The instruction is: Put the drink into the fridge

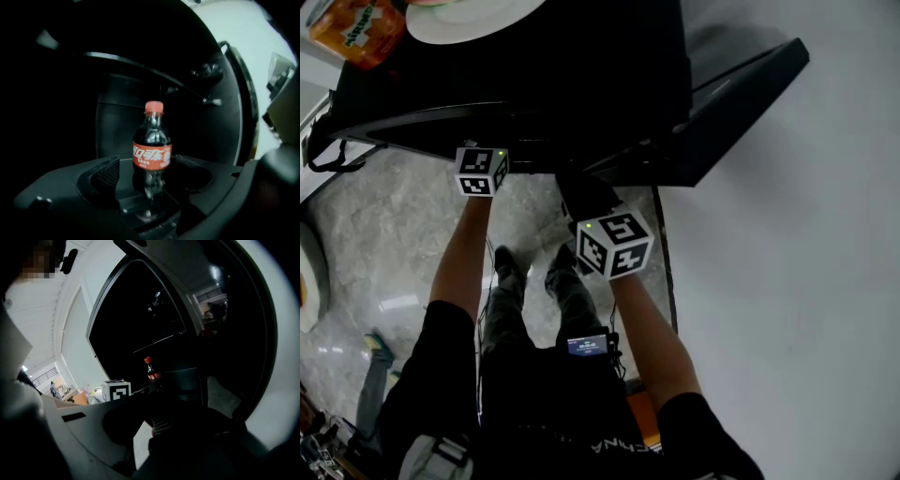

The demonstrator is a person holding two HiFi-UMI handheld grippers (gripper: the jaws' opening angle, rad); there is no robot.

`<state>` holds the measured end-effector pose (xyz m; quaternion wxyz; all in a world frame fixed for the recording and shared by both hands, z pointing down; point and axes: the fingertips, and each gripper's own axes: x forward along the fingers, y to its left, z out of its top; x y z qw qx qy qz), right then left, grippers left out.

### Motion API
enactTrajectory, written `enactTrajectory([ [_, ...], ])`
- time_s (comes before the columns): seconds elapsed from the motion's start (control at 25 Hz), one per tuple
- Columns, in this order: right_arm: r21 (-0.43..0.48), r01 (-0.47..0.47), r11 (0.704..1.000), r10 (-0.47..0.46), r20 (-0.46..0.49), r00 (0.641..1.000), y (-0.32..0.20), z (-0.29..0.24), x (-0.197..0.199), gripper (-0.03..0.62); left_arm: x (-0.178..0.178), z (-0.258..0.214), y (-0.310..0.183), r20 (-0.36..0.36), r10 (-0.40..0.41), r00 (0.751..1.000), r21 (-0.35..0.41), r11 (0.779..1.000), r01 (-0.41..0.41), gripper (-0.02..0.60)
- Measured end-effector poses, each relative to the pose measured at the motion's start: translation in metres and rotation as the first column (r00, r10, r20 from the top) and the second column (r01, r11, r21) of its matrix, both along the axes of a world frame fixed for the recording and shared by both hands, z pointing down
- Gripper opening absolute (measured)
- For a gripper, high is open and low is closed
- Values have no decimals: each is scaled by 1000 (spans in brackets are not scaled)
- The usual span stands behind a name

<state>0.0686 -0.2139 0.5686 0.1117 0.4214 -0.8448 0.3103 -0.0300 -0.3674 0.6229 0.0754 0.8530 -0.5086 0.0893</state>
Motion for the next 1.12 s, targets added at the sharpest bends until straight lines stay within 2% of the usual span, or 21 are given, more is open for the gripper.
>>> enactTrajectory([
  [0.16,-19,10,1000,-10,-17,1000,7,-9,-6,17,-13,-10,40,-41,25,999,-46,999,-27,348],
  [0.32,-27,10,1000,-11,-28,1000,13,-31,-10,17,-29,-48,86,-166,39,985,-84,995,-54,345],
  [0.44,-15,10,1000,-11,-42,999,15,-49,-12,17,-44,-78,122,-229,72,971,-117,988,-101,334],
  [0.48,-18,10,1000,-11,-51,999,19,-53,-10,17,-49,-84,137,-239,80,968,-134,984,-114,315],
  [0.64,-21,-10,1000,8,-64,998,33,-68,-2,17,-73,-112,181,-265,81,961,-164,978,-128,128],
  [0.72,-16,-26,1000,25,-59,998,38,-72,1,17,-79,-125,196,-288,88,954,-166,976,-140,58],
  [0.84,-9,-48,999,47,-45,998,44,-76,2,17,-73,-142,214,-335,130,933,-164,967,-193,15],
  [0.92,-3,-53,999,53,-30,998,46,-79,-1,17,-62,-150,222,-351,163,922,-172,957,-235,12],
  [1.12,20,-19,1000,20,-11,1000,53,-89,-5,17,-30,-158,236,-340,238,910,-169,936,-308,12],
])
